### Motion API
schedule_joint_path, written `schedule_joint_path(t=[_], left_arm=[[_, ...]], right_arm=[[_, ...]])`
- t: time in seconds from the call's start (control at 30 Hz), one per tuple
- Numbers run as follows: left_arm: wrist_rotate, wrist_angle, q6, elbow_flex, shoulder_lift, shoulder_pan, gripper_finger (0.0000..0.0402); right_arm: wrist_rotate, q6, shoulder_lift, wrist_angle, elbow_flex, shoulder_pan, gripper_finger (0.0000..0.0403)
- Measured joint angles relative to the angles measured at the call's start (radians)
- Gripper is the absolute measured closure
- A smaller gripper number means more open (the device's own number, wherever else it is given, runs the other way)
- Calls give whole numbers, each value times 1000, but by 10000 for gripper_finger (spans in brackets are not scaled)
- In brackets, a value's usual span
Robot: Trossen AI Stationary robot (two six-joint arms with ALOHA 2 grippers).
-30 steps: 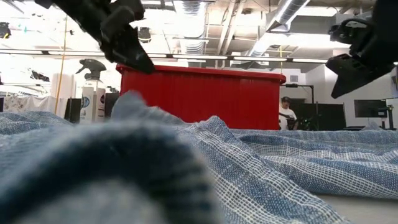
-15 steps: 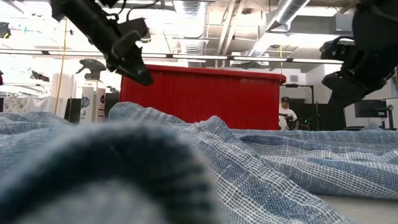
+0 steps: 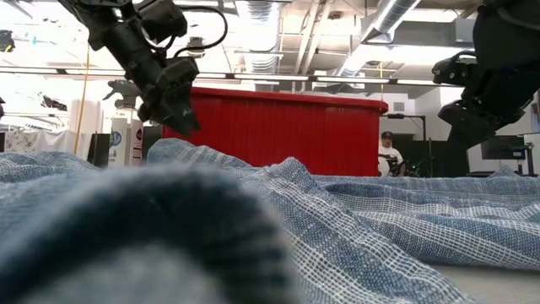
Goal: Fold Laundry from Bin
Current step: Fold the patterned blue shirt
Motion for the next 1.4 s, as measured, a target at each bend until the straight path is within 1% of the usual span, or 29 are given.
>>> schedule_joint_path(t=[0.1,0.2,0.33,0.5,0.6,0.7,0.8,0.9,0.93,1.07,1.2,1.3,1.4], left_arm=[[9,23,-11,-26,0,4,199],[44,26,-32,-52,0,3,199],[81,91,-60,-96,0,3,198],[88,135,-79,-127,16,3,206],[112,149,-78,-127,48,2,229],[161,190,-73,-127,94,-2,267],[141,217,-70,-127,125,-5,319],[110,239,-76,-127,128,-5,380],[108,245,-83,-126,125,-6,390],[99,240,-92,-104,111,-29,399],[94,221,-93,-62,111,-82,401],[52,189,-92,-30,111,-135,401],[-8,110,-80,-1,111,-192,401]], right_arm=[[0,0,0,0,0,0,195],[0,0,0,0,0,0,195],[0,-16,0,5,0,0,195],[0,-15,0,7,0,-1,195],[0,-15,0,8,0,-1,195],[0,-15,0,9,0,-1,195],[0,-15,0,16,0,-1,195],[0,-15,0,23,0,-1,196],[-1,-14,0,25,0,-1,198],[-3,-13,0,35,0,-1,207],[-3,-13,0,51,0,-1,215],[-3,-13,0,58,0,-1,215],[-3,-13,0,57,0,-1,215]])
